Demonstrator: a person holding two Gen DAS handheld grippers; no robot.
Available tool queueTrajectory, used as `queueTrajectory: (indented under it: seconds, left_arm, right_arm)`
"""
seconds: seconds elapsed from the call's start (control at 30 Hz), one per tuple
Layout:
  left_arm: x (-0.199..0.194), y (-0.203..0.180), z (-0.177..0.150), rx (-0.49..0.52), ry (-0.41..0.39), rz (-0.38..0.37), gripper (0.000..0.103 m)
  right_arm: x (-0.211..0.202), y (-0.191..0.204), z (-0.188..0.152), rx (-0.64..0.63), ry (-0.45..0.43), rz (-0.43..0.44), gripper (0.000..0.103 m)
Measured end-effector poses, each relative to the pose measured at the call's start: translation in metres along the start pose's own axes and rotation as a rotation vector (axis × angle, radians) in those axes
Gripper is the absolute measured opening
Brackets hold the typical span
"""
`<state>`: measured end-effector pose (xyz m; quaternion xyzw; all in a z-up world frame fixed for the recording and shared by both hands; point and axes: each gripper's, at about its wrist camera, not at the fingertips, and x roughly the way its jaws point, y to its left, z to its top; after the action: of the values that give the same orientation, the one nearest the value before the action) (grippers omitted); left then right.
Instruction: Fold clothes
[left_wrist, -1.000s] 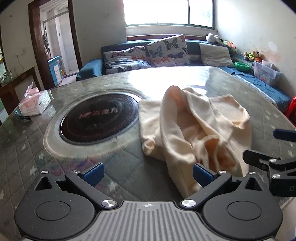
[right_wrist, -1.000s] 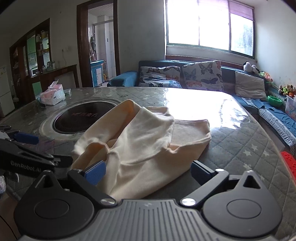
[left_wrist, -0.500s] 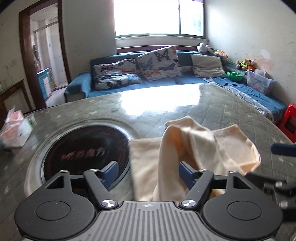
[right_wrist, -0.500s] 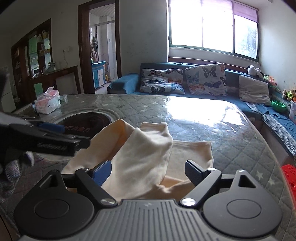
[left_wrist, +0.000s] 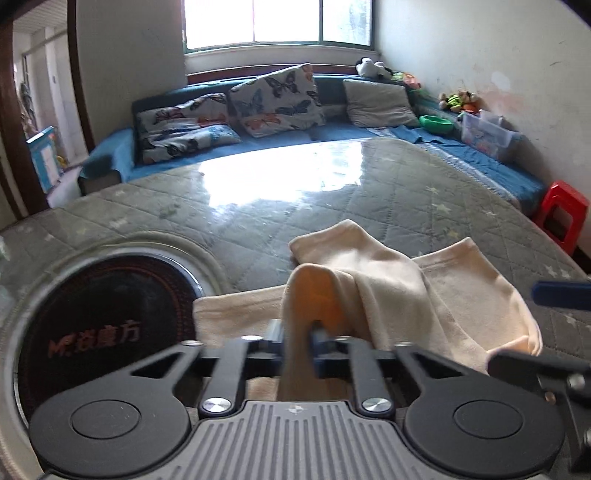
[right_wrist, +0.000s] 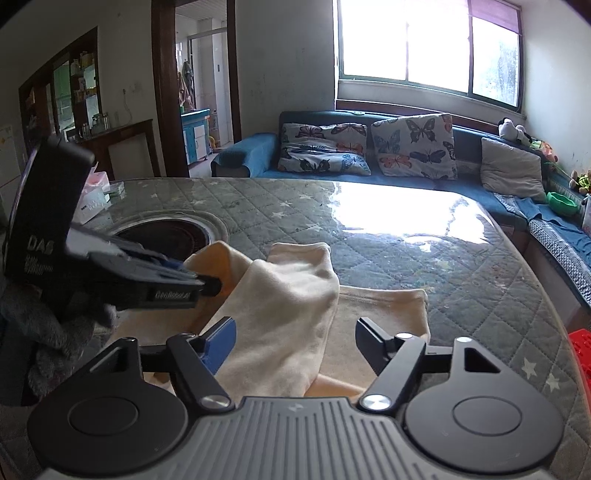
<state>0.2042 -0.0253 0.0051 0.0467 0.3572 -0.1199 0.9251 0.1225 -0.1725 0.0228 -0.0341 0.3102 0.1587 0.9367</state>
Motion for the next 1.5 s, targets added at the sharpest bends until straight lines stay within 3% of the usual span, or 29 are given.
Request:
queueTrajectory:
  seconds: [0.23, 0.5, 0.87, 0.97, 1.1, 1.23, 1.33, 1.37, 1.4, 1.5]
  left_arm:
    - [-0.026, 0.02, -0.005, -0.057, -0.067, 0.016, 0.007]
    - [-0.027, 0.025, -0.009, -0.05, -0.059, 0.035, 0.007]
    - [-0.02, 0.026, -0.022, -0.036, -0.042, 0.028, 0.008]
    - [-0.018, 0.025, -0.022, -0.03, -0.039, 0.026, 0.011]
    - [-0.018, 0.022, -0.021, -0.016, -0.048, 0.032, 0.033]
    - [-0.015, 0.018, -0.018, 0.009, -0.059, 0.009, 0.036]
    - [-0.006, 0.015, -0.016, 0.032, -0.05, 0.005, 0.034]
    - [-0.003, 0.015, -0.016, 0.033, -0.043, 0.005, 0.029]
    - [-0.001, 0.016, -0.016, 0.032, -0.037, 0.005, 0.016]
    - [-0.003, 0.019, -0.018, 0.011, -0.043, 0.019, 0.009]
  right_arm:
    - [0.012, 0.004, 0.016, -0.029, -0.004, 0.011, 0.065]
    - [0.043, 0.018, 0.04, -0.092, 0.009, 0.033, 0.057]
    - [0.124, 0.029, 0.06, -0.115, 0.142, 0.087, 0.046]
    - [0.137, 0.032, 0.058, -0.128, 0.167, 0.091, 0.045]
    - [0.144, 0.033, 0.056, -0.13, 0.186, 0.099, 0.044]
    - [0.142, 0.03, 0.056, -0.13, 0.191, 0.104, 0.036]
    - [0.139, 0.027, 0.057, -0.129, 0.189, 0.094, 0.024]
    - [0.138, 0.026, 0.057, -0.13, 0.187, 0.088, 0.016]
    - [0.136, 0.024, 0.057, -0.132, 0.186, 0.084, 0.012]
    - [0.123, 0.018, 0.056, -0.129, 0.158, 0.063, 0.006]
